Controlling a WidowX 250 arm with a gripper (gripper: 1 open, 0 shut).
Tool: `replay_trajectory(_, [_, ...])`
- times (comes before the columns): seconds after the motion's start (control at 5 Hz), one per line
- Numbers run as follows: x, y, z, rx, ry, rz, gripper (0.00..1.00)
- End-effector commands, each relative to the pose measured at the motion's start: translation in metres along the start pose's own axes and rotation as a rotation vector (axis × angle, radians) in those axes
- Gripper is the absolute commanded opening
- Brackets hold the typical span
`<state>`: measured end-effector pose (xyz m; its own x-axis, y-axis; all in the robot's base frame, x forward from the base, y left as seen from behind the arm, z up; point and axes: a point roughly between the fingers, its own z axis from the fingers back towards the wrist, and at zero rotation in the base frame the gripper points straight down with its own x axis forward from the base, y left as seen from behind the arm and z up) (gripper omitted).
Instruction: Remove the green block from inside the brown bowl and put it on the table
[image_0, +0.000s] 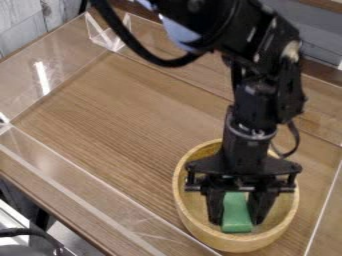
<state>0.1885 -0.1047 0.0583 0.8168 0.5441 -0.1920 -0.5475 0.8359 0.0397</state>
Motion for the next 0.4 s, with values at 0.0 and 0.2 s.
replay_trajectory(0.0, [0.005, -0.002, 0.038, -0.053, -0.053, -0.05, 0.0])
replay_trajectory(0.2, [0.01, 0.008, 0.085, -0.059, -0.088, -0.077, 0.0])
